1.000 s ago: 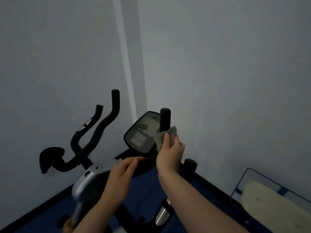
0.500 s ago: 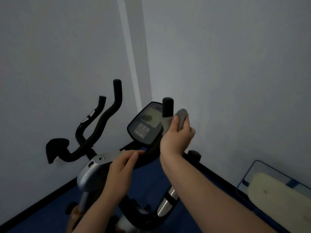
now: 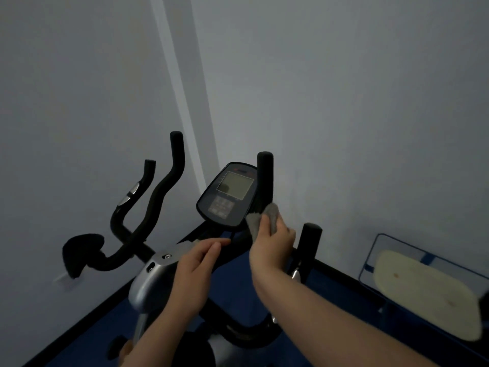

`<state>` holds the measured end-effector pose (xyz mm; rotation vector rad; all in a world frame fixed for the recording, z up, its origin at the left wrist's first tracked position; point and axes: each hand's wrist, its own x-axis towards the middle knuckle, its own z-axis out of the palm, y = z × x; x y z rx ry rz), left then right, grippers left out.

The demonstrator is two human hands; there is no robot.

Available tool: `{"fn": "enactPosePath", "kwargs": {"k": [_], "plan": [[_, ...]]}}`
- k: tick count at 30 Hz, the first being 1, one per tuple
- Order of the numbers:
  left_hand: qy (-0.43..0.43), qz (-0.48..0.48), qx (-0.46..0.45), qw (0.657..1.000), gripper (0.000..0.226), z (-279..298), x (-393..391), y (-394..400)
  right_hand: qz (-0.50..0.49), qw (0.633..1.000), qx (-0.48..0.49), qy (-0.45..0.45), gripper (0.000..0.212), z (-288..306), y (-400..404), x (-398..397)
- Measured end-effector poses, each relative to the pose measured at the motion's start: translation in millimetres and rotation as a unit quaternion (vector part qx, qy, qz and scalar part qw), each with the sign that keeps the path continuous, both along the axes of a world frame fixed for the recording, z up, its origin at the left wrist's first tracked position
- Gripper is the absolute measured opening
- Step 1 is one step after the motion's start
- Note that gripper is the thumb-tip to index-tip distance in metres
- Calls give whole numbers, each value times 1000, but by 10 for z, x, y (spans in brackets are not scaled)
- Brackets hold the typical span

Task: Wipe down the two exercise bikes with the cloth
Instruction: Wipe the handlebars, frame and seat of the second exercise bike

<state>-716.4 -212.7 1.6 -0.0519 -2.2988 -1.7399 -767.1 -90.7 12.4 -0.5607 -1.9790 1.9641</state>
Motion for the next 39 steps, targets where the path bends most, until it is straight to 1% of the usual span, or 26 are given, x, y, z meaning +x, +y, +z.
{"fn": "enactPosePath", "kwargs": {"k": [2,5,7,8,11,13,15,17,18,19,20,21,23,25,27,30,31,34,35,36,37,39], "plan": [[10,-2,6,1000,25,-21,-4,-4,12,1000,-11,3,37,-114,-1,68],[28,-6,-2,1000,25,-37,17,-8,-34,998,-34,27,33,47,16,-135],[33,-15,-7,999,25,-41,27,-19,-51,999,-11,16,34,138,-38,-211],[32,-20,-5,999,25,-43,28,-28,-54,999,5,6,35,94,-82,-176],[35,-28,15,999,25,-52,20,-55,-16,999,18,-24,38,-195,-194,118],[33,-28,19,999,25,-55,21,-53,7,999,9,-32,36,-277,-162,203],[31,-23,22,999,26,-56,26,-63,-6,1000,17,11,33,-154,-75,113],[34,-8,18,999,25,-47,55,-69,3,995,85,59,33,39,-9,2],[36,5,10,999,24,-46,87,-71,28,986,149,73,34,97,16,-14],[37,19,-5,999,23,-53,126,-78,53,967,235,85,36,103,30,11],[37,34,-30,998,21,-67,174,-95,72,939,319,103,37,58,41,64],[37,45,-56,997,20,-81,223,-115,87,911,383,124,36,-15,42,132],[28,68,-93,993,20,-119,314,-174,142,876,442,131,33,-61,40,252],[4,93,-119,989,20,-151,395,-243,210,838,492,110,31,21,90,211],[-16,113,-153,982,23,-176,481,-292,227,812,529,96,30,171,193,96],[-35,148,-155,976,25,-177,573,-310,202,805,552,75,31,181,224,113],[-37,162,-146,975,24,-183,578,-316,215,797,559,77,32,117,143,198],[-58,181,-113,975,22,-182,559,-333,310,753,569,113,31,7,-144,376],[-64,181,-107,975,22,-166,559,-338,329,748,564,120,29,51,-166,340],[-68,183,-106,975,22,-159,570,-346,331,745,565,126,27,121,-151,273],[-71,186,-109,974,22,-150,592,-354,313,743,576,134,25,175,-103,195],[-83,203,-132,967,22,-172,673,-363,249,741,605,153,24,177,-17,102]]}}
